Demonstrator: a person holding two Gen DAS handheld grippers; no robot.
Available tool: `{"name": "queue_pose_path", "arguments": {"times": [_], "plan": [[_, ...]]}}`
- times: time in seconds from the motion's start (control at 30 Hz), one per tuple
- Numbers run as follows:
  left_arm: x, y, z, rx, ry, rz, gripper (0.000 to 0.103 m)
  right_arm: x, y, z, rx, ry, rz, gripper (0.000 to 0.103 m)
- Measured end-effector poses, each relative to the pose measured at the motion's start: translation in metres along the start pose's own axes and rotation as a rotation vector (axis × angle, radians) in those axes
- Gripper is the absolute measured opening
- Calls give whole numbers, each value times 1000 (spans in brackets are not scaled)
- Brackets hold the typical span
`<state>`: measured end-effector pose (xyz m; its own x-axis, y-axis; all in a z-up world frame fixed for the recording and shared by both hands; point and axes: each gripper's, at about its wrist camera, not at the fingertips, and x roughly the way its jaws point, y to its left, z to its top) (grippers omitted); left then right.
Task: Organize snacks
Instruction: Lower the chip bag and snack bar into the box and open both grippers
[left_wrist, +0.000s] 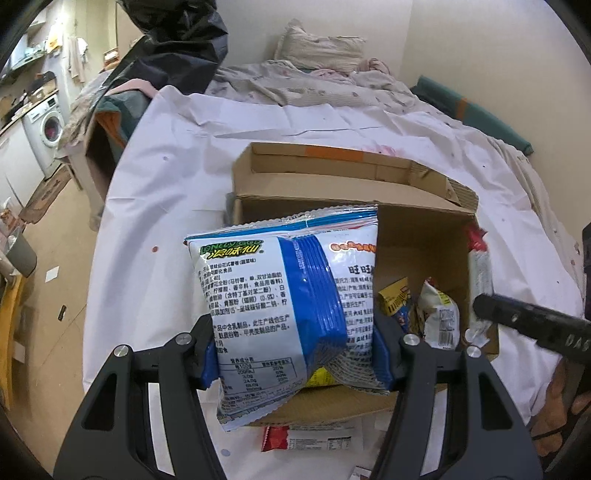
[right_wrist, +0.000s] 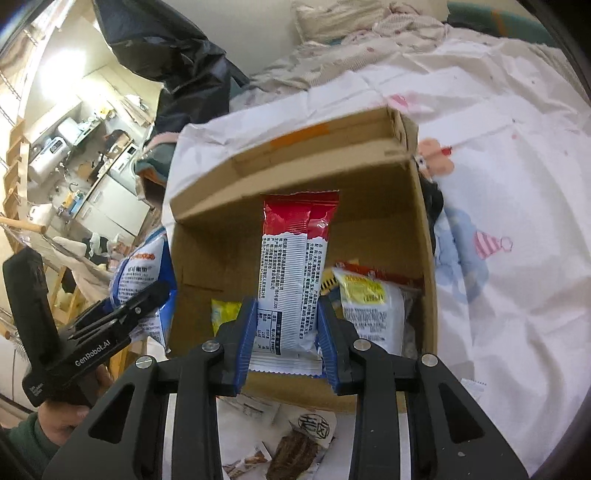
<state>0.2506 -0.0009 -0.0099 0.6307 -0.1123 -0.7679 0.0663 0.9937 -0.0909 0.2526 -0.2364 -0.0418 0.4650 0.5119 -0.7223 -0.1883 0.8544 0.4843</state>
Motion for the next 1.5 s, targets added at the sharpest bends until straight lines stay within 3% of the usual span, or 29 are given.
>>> {"name": "queue_pose_path", "arguments": {"times": [0.17,0.33,0.53,1.03,1.1,1.17,1.3,1.5], "plan": [[7,-4,-1,-15,-18,4,60,14,-1,-2,-8,27,-28,34],[24,-8,-6,26,38,39,60,29,5,-2,-26,56,-43,34],[24,-6,-8,3,29,29,60,43,13,-5,-50,94,-46,34],[28,-13,-12,10,69,33,66,47,16,-6,-59,105,-36,35],[27,-12,-12,0,70,25,77,46,16,-6,-48,95,-32,39],[24,-10,-12,-12,58,28,88,45,13,-6,-20,97,-21,52],[21,-9,-11,-15,49,24,90,41,6,-4,16,73,-18,75],[19,-2,-10,-42,43,19,90,39,1,-3,38,77,-14,75]]}}
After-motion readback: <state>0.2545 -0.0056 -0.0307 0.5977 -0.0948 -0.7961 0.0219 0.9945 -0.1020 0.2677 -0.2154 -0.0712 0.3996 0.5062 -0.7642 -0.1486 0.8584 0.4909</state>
